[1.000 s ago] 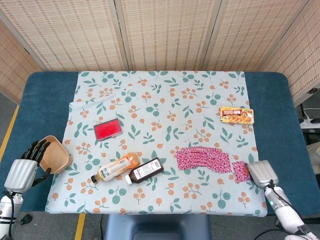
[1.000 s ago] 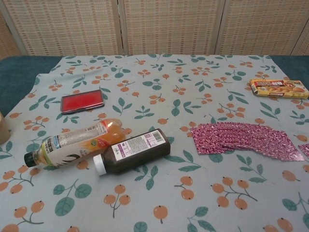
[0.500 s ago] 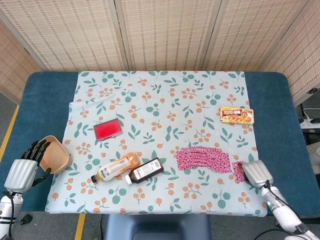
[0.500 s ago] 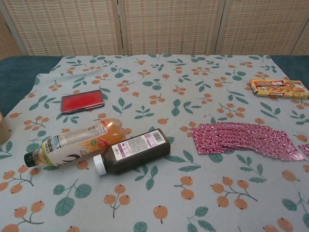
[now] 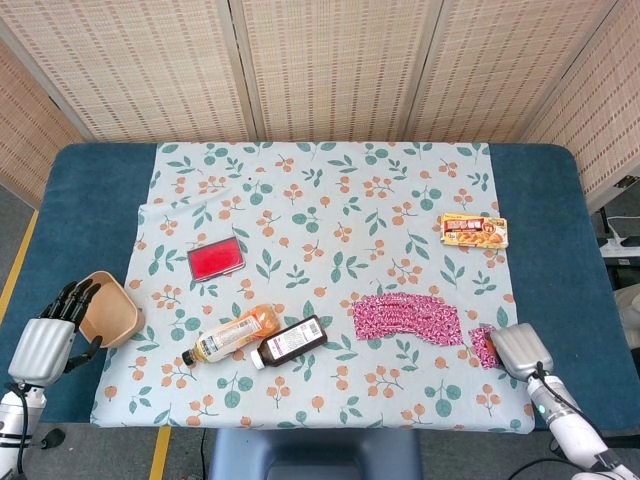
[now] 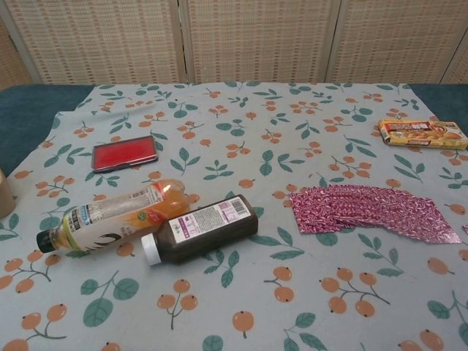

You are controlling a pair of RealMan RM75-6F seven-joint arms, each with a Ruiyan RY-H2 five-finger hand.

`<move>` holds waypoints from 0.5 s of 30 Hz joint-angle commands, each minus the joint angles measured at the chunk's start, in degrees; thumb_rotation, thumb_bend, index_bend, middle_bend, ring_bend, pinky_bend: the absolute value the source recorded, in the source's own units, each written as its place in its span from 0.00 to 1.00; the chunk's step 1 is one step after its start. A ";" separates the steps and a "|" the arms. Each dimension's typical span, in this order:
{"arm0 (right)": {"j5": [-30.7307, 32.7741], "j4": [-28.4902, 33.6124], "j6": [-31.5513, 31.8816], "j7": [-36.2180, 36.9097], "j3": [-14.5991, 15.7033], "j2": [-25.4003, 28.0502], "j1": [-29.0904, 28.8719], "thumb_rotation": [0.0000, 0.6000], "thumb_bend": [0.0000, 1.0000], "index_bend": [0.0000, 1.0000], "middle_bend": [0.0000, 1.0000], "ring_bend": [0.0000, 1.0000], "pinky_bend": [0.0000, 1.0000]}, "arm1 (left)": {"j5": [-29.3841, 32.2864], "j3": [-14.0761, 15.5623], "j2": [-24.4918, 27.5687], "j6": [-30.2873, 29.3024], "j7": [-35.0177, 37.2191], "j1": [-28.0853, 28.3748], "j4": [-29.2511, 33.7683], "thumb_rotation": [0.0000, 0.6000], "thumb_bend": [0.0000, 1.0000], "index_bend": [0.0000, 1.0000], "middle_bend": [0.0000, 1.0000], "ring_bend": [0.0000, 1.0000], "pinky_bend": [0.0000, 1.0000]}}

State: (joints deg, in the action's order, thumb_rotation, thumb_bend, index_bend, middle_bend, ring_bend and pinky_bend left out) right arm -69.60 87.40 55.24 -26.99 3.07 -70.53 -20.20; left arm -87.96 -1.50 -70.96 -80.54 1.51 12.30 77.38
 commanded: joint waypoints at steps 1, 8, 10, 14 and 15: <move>1.29 1.20 0.07 -1.37 0.09 0.56 -0.01 1.00 1.00 0.58 0.80 0.74 0.87 | 0.03 0.01 0.00 0.06 -0.02 0.02 -0.01 1.00 0.37 0.05 0.06 0.06 0.32; -4.98 -0.50 2.53 5.69 -0.46 -1.00 -0.01 1.00 1.00 0.45 0.80 0.74 0.87 | 0.04 0.03 -0.02 0.26 0.02 0.10 -0.01 1.00 0.37 0.05 0.06 0.06 0.32; -7.59 -2.10 3.41 8.71 -0.72 -1.93 -0.25 1.00 1.00 0.40 0.80 0.74 0.87 | 0.07 0.02 -0.02 0.31 0.08 0.12 -0.03 1.00 0.37 0.05 0.06 0.06 0.32; -10.62 -4.77 3.65 13.04 -1.09 -3.56 -1.12 1.00 1.00 0.35 0.80 0.74 0.87 | 0.06 0.00 -0.01 0.25 0.23 0.11 -0.09 1.00 0.36 0.05 0.06 0.06 0.32; -11.04 -5.24 3.46 13.75 -1.15 -3.85 -1.38 1.00 1.00 0.35 0.80 0.74 0.87 | 0.07 -0.01 -0.02 0.24 0.28 0.11 -0.12 1.00 0.37 0.05 0.06 0.06 0.32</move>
State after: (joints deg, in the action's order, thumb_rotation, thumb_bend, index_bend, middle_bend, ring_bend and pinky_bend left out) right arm -79.27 83.49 58.48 -14.79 2.22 -73.39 -20.98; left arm -87.90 -1.50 -70.97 -80.30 1.78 12.40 77.27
